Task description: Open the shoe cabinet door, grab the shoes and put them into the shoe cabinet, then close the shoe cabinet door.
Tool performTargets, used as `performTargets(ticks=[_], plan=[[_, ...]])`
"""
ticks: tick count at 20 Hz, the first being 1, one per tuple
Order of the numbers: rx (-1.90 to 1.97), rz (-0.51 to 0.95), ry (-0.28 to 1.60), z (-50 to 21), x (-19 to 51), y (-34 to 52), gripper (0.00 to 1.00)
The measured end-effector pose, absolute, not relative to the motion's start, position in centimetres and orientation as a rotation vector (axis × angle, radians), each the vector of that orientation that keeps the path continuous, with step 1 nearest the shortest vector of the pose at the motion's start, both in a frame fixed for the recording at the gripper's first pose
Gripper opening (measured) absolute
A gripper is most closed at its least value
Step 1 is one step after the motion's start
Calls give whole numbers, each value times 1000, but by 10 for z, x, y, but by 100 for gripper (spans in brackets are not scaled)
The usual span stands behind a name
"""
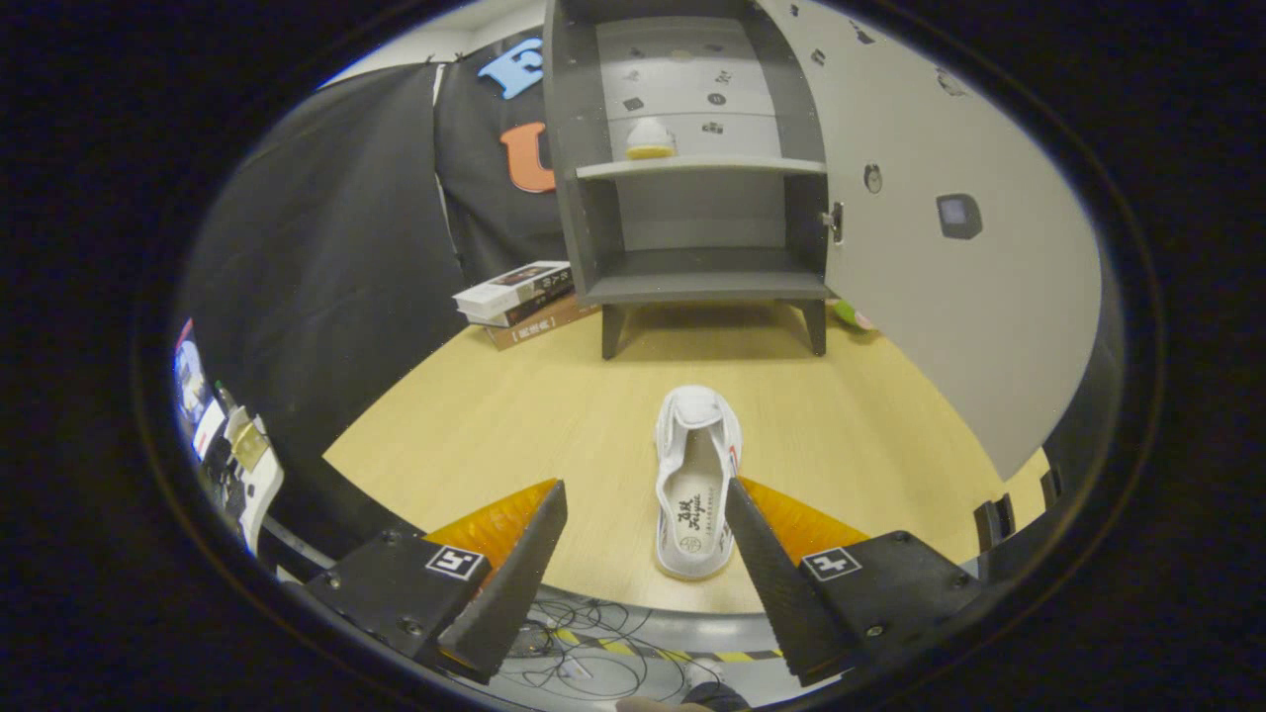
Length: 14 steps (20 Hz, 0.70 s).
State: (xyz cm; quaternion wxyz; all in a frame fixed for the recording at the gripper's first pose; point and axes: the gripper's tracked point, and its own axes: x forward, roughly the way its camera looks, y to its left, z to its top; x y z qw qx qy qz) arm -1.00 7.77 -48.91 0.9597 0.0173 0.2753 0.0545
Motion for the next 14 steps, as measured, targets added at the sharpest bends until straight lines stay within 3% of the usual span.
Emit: performTargets(ticks=[14], plan=[[68, 100, 645, -554, 93, 88, 99]])
